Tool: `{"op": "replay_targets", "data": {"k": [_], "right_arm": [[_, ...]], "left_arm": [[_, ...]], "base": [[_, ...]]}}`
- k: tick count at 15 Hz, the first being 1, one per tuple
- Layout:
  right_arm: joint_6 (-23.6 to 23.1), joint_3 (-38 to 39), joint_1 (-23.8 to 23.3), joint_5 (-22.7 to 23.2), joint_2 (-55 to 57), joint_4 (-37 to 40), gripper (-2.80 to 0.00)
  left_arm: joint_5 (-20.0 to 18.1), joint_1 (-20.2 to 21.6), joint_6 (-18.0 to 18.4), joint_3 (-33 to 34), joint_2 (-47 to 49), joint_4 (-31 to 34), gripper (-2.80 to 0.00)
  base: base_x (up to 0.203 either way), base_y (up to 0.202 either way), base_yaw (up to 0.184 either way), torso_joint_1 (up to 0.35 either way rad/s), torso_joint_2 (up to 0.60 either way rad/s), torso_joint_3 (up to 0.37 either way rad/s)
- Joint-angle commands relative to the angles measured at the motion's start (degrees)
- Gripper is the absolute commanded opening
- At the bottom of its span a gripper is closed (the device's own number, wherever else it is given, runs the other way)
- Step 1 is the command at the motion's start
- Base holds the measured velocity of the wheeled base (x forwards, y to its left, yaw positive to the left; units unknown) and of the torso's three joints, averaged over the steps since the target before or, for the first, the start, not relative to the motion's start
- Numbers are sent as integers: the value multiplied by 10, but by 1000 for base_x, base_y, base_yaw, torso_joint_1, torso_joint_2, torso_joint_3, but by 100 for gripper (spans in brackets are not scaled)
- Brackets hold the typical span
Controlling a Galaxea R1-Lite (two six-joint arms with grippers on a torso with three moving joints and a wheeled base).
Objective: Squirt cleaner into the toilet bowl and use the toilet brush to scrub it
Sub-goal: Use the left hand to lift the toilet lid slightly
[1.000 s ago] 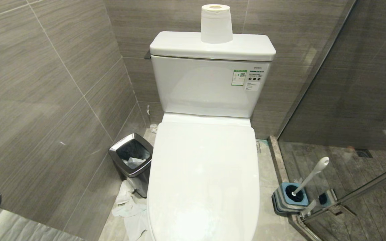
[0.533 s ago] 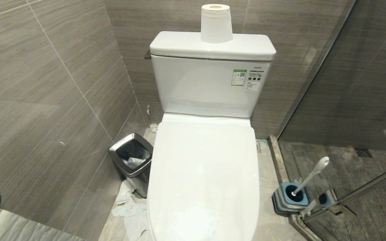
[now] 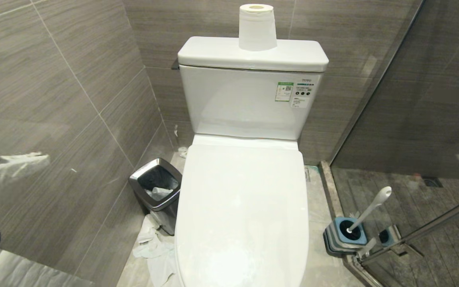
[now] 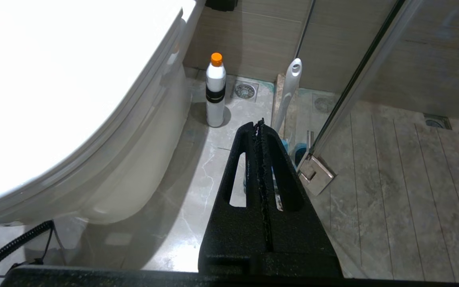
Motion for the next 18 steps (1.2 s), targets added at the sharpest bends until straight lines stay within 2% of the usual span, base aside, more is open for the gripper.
{"op": "replay_targets", "data": {"k": [1,5,8,12,16,18], "right_arm": [[-1,7,0,0,0,0,-280],[-1,7,0,0,0,-1,-280],[-1,7,0,1,0,-1,-280],[0,7,0,0,0,-1,-280],[0,7,0,0,0,-1,-280],[-1,7,0,0,0,-1,-280]], "left_arm": [[0,-15,0,-1,71,-5,-280],[-7,-25,-1,2,161,-41,-280],[-62,-25,-3,0,218,-63,-280],[-166,-8,-11,0,307,-116,-280],[-299,9,-61,1,380,-154,-280],[-339,22,-85,5,425,-192,-280]], "base": [[0,0,0,0,0,0],[0,0,0,0,0,0],[0,0,0,0,0,0],[0,0,0,0,0,0],[0,0,0,0,0,0],[0,0,0,0,0,0]]}}
